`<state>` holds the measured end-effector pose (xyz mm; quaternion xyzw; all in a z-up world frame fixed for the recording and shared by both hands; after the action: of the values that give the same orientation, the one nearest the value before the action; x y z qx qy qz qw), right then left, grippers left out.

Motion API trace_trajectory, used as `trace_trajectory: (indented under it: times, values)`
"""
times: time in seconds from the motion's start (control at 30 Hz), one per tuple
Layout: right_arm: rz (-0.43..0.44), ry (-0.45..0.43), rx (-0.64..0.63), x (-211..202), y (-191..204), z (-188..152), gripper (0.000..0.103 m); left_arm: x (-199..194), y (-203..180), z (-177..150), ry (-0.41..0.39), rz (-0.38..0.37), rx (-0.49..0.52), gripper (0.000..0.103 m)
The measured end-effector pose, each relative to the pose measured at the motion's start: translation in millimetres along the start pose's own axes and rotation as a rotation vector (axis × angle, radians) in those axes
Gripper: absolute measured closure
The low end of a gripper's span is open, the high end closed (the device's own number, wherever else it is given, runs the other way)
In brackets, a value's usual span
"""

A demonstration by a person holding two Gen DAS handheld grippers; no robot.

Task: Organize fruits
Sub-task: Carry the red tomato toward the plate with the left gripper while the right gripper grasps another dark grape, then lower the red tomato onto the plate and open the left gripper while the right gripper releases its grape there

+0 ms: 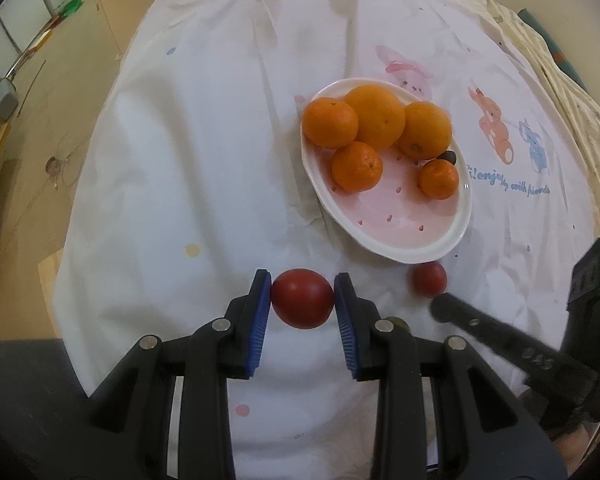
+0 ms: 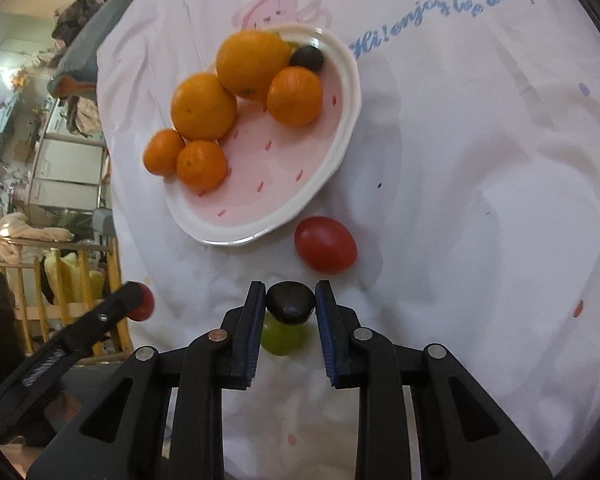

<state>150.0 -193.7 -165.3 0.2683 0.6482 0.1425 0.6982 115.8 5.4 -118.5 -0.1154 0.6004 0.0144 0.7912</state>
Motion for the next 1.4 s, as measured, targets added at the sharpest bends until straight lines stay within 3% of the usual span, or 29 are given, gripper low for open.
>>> trace_trajectory:
  times: [0.27,0.4,0.8,1.0,1.4]
  values:
    - [0.045,-0.069,-0.058,-32,24,20,0.076,-2,1,7,-0.02,0.002,-0.008,0.075]
    - [0.054,-0.087,-0.084,-38,36,30,0.076,-4,-3,16,-0.049,0.02,0.034,0.075]
    - [0.043,-0.127,-0.167,-50,62,83,0.076,-13,-22,90,-0.121,0.086,0.196,0.075]
    - [0.026,-0.123,-0.193,-37,75,111,0.076,-3,-30,109,-0.14,0.081,0.229,0.075]
    - [-0.007,-0.082,-0.198,21,104,165,0.075,20,-28,110,-0.061,0.019,0.183,0.075]
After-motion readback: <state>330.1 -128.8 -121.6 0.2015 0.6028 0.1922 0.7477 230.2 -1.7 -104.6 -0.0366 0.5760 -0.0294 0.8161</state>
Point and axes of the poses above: each gripper's, at about its wrist camera, not at the fingertips, and x roughly the way its jaws point, y to its left, z to its top, the point moved 6 cm from there along x, roughly the way its jaws point, and after that the axes turned 7 degrees about x, right-handed, at the moved point
